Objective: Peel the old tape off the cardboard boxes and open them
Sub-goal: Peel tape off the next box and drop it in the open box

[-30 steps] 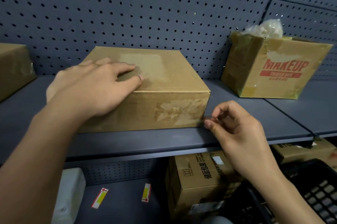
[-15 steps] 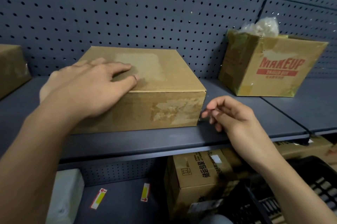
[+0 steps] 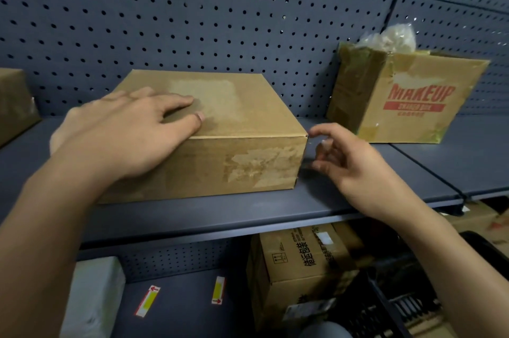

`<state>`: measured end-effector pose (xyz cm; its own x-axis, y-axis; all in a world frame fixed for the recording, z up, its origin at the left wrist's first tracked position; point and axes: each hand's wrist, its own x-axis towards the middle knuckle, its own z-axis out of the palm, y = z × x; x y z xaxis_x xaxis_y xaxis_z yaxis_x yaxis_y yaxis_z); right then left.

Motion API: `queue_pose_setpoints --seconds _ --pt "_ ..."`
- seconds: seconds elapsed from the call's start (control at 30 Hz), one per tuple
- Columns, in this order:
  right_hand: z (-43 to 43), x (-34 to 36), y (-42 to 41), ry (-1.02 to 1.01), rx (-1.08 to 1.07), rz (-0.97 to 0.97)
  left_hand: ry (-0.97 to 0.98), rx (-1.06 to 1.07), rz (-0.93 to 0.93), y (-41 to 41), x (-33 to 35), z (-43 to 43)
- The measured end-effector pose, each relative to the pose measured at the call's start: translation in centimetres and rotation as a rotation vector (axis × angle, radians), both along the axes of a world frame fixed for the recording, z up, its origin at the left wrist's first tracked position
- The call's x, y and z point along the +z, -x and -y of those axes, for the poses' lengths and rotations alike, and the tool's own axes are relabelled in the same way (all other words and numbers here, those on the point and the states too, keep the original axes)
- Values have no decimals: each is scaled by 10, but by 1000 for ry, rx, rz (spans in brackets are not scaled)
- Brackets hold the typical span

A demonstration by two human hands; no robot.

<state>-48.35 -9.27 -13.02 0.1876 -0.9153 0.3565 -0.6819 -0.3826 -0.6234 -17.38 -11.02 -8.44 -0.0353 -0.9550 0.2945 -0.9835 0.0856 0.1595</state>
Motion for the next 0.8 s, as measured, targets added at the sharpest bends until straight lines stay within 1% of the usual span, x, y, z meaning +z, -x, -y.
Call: queue_pose_setpoints --seconds 0.07,0.17,0.27,0.37,0.47,0.53,0.6,0.63,0.73,0.8 --pt "3 -1 1 31 -42 -48 2 -2 2 -1 -1 1" --pt "2 -4 -4 86 -87 -194 1 3 2 0 -1 1" --pt "5 -6 -10 121 -125 -251 0 4 -4 0 -1 0" --pt "15 -6 -16 90 -192 -249 1 5 -9 1 0 -2" --pt "28 -3 -10 117 -329 -190 -1 6 -6 2 1 -4" --pt "36 1 -2 84 -377 -85 -10 14 3 4 2 -5" --pt "39 1 1 -4 -361 85 -13 26 6 5 2 -6" --pt "38 2 0 -51 -341 225 -10 26 6 5 3 -6" --pt "33 8 -10 -224 -186 771 -4 21 13 5 2 -7" --pt "34 10 -12 -293 -98 974 -2 17 16 4 1 -5"
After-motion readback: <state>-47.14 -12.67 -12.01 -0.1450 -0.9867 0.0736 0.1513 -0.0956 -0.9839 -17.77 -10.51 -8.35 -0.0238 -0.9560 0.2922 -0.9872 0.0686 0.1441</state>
